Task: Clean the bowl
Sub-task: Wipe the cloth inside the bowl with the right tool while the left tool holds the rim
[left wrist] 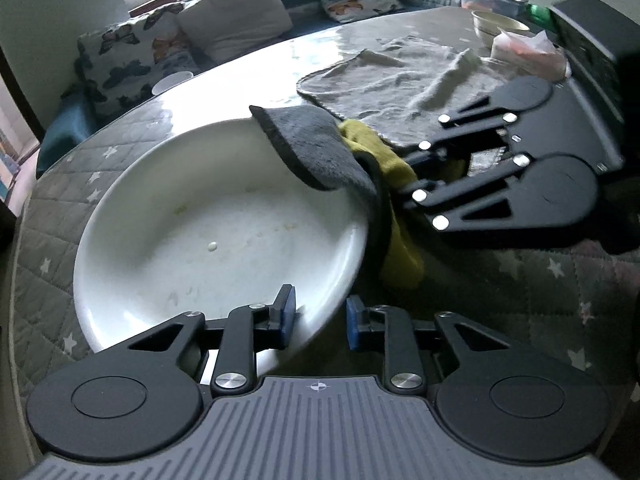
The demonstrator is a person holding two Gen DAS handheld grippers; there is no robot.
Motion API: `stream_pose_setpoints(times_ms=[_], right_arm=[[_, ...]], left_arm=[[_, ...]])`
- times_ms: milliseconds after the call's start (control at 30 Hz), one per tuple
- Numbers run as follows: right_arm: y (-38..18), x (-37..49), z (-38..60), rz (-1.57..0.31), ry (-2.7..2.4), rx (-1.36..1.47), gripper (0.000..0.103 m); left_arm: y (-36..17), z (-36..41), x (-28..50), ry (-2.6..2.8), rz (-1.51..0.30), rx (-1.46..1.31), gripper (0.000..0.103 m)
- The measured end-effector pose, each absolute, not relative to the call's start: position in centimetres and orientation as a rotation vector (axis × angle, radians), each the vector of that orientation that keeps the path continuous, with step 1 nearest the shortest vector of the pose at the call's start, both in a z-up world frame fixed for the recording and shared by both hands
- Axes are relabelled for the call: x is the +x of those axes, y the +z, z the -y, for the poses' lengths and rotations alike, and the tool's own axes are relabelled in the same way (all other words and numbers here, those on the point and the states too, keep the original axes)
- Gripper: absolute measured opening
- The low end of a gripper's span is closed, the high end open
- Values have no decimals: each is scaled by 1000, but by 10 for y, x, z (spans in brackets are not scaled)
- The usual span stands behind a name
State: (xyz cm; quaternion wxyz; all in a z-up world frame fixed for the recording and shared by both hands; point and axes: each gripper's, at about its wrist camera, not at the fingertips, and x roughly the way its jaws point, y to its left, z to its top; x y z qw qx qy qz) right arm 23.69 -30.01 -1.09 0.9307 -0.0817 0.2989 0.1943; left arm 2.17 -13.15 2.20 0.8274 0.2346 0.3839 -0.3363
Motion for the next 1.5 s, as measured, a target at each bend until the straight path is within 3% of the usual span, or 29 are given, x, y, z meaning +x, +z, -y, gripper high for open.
stream_pose_setpoints(times_ms=[467,1167,1500], right_arm=[[-13,266,307,-606,400,-184,22],[-15,227,293,-610,454,-216,22],[-11,211,285,-613,524,-259,22]], left_arm=[[24,120,22,-768,-845,534,26],[19,159,20,-741,-799,630,26],[18,140,11,-795,-785,668,22]])
